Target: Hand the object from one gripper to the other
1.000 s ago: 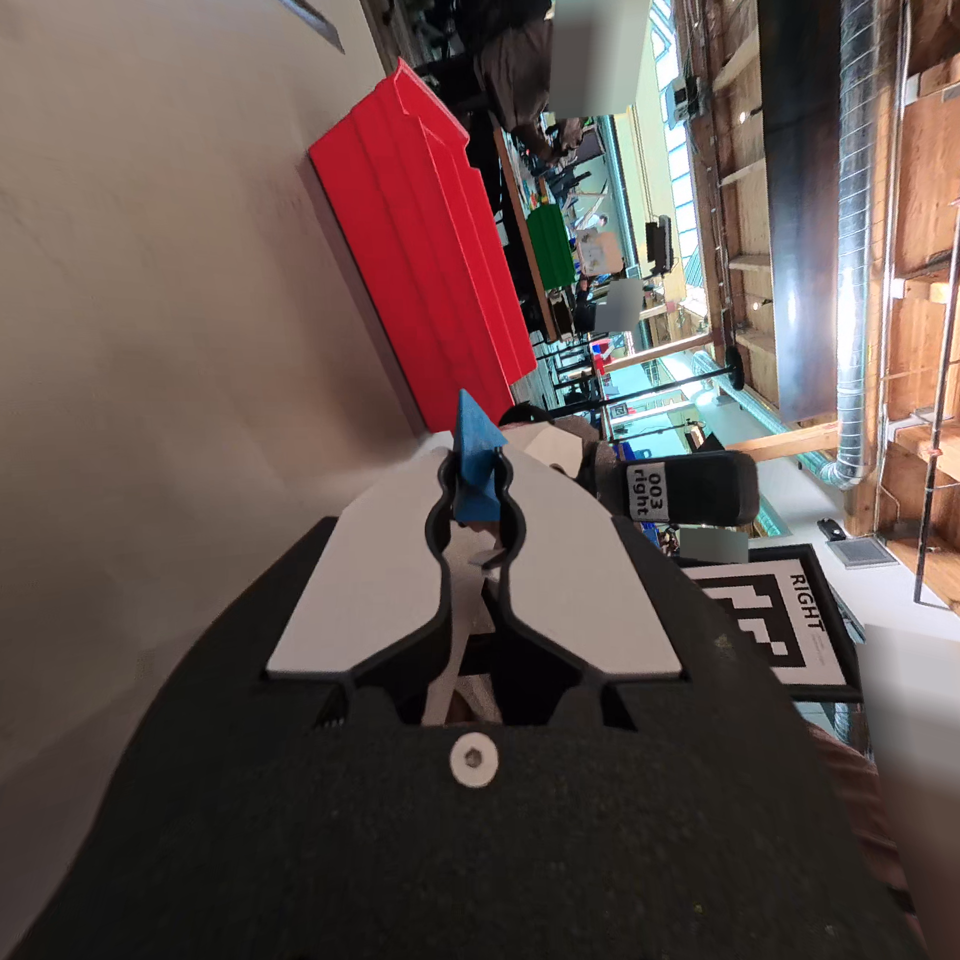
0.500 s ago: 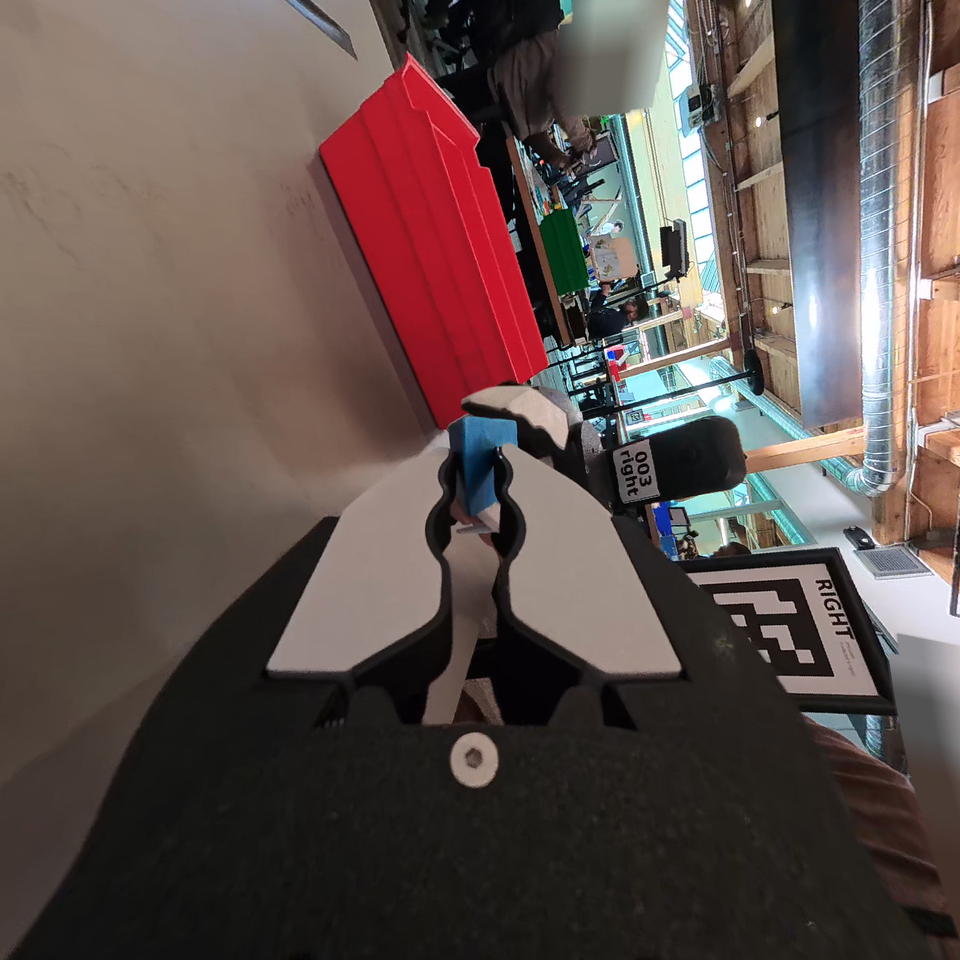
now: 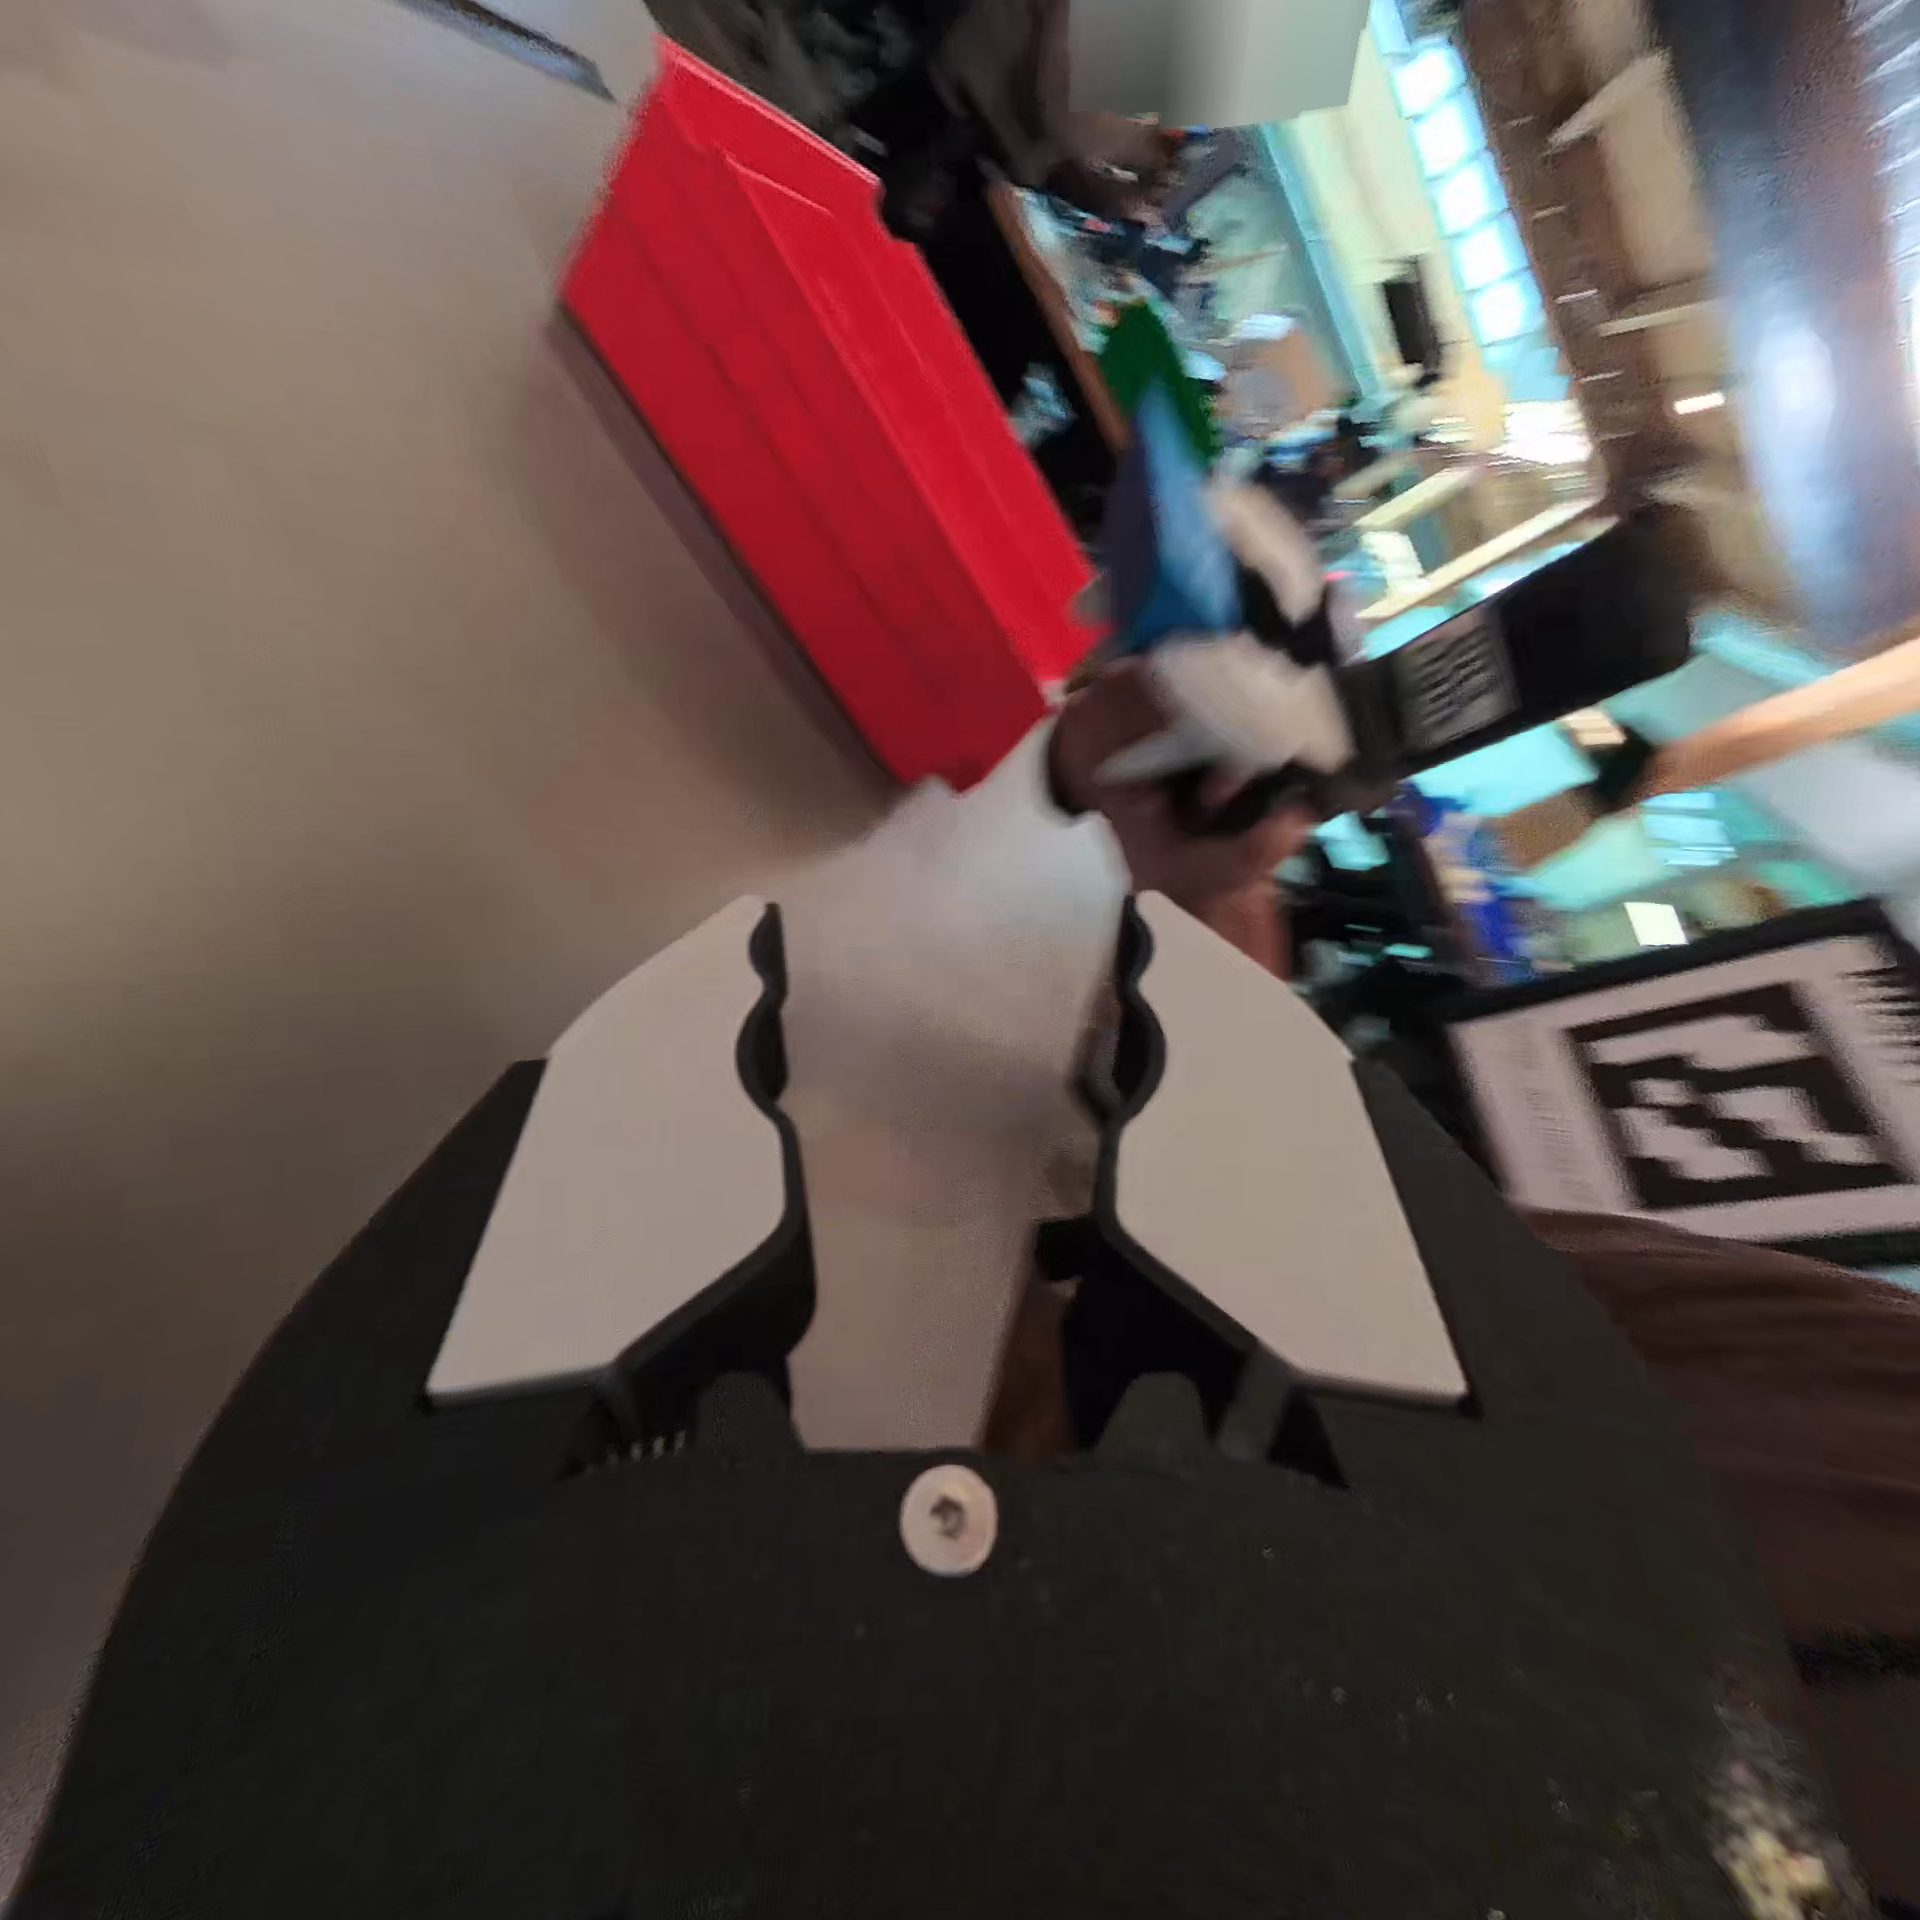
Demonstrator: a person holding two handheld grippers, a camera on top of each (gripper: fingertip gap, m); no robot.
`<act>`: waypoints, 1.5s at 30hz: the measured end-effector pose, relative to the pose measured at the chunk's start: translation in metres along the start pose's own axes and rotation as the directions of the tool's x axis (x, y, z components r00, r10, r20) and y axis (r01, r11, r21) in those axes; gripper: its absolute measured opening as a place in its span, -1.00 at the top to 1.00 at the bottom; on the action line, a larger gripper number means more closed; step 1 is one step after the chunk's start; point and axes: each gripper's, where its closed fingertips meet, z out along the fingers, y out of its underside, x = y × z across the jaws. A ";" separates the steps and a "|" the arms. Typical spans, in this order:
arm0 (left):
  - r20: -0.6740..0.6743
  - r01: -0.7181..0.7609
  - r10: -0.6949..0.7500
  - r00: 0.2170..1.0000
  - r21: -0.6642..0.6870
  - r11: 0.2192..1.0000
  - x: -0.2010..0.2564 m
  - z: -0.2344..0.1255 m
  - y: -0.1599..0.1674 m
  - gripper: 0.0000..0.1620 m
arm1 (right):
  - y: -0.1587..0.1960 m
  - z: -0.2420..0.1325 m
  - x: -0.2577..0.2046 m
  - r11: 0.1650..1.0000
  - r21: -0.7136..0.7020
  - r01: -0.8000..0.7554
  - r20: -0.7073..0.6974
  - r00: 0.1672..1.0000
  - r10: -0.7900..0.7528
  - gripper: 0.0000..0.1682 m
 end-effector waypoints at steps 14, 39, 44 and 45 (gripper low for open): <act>0.447 -0.383 0.336 0.829 0.016 0.923 -0.031 -0.035 0.122 0.32 | 0.221 -0.166 0.191 0.517 -0.463 -0.720 -0.746 0.631 0.212 0.60; 0.384 -0.373 0.316 0.868 0.083 0.924 -0.024 -0.052 0.114 0.43 | 0.036 -0.091 0.026 0.935 -0.146 -0.322 -0.026 0.947 0.321 0.48; 0.407 -0.410 0.365 0.837 0.026 0.912 -0.015 -0.080 0.091 0.43 | 0.067 -0.070 -0.094 0.911 -0.106 -0.398 0.220 0.884 0.412 0.48; 0.435 -0.411 0.371 0.821 -0.002 0.912 -0.018 -0.089 0.084 0.43 | 0.069 -0.070 -0.101 0.912 -0.085 -0.402 0.219 0.885 0.410 0.48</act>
